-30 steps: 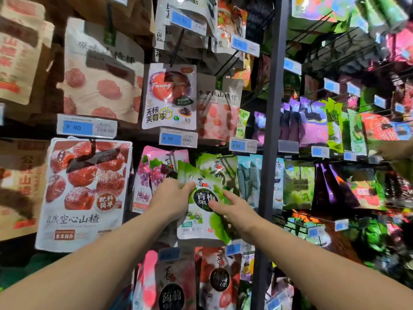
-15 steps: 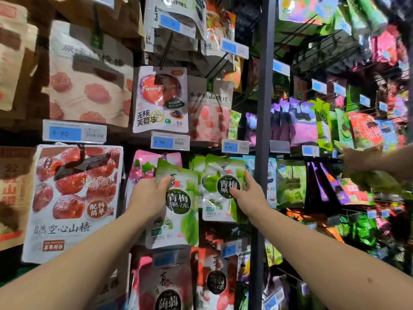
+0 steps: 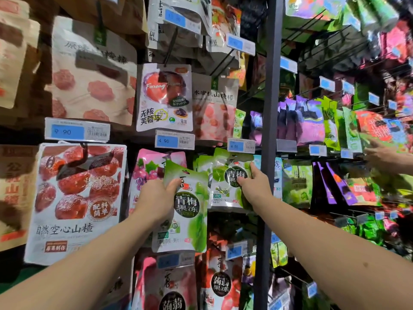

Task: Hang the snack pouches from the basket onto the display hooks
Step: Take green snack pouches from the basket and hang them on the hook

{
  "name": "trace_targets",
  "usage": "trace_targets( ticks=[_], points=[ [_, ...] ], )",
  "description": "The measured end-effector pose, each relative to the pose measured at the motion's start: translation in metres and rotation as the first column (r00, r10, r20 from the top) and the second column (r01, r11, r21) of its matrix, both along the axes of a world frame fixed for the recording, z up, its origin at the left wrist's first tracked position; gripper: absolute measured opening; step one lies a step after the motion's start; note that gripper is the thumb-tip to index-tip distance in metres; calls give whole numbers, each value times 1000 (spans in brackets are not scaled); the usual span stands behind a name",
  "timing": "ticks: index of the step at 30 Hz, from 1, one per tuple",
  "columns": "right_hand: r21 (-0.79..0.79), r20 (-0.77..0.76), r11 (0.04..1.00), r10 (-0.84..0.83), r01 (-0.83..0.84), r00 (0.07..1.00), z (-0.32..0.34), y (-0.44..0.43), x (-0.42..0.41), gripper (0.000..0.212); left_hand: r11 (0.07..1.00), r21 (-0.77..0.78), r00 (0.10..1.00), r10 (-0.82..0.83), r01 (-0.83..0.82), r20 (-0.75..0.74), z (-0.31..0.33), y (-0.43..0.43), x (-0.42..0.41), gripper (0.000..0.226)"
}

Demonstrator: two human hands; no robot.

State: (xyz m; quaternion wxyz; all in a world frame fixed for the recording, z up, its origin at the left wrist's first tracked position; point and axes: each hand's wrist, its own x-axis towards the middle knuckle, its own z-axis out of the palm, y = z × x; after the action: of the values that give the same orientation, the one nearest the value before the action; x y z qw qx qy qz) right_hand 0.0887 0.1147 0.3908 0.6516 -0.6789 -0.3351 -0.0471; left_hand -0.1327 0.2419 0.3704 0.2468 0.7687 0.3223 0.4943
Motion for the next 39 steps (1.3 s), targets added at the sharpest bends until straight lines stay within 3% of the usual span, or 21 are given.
trace_targets(
  ticks=[11, 16, 20, 22, 24, 28, 39],
  points=[
    [-77, 97, 995, -54, 61, 994, 11, -1, 9, 68, 999, -10, 999, -41, 41, 22, 0, -1, 2, 61],
    [-191, 131, 982, 16, 10, 991, 4, 2, 13, 70, 998, -8, 998, -66, 66, 18, -1, -3, 2, 61],
    [-253, 163, 964, 130, -86, 978, -19, 4, 15, 100, 997, 2, 996, -81, 81, 36, 1, -2, -2, 60],
    [-281, 205, 957, 134, -73, 970, -32, 7, 19, 118, 998, 19, 998, -65, 65, 26, 2, -2, -5, 59],
    [-319, 265, 948, 115, -26, 957, -42, 10, 24, 123, 998, 35, 999, -44, 43, 16, 2, -2, -7, 59],
    [-379, 364, 921, 57, 92, 930, -51, 23, 31, 111, 998, 25, 998, -63, 62, 28, 0, 7, -5, 58],
    [-460, 244, 885, 52, 68, 968, -46, 69, 29, 77, 1000, 8, 1000, 0, 0, -10, 3, 6, 4, 57]
  ],
)
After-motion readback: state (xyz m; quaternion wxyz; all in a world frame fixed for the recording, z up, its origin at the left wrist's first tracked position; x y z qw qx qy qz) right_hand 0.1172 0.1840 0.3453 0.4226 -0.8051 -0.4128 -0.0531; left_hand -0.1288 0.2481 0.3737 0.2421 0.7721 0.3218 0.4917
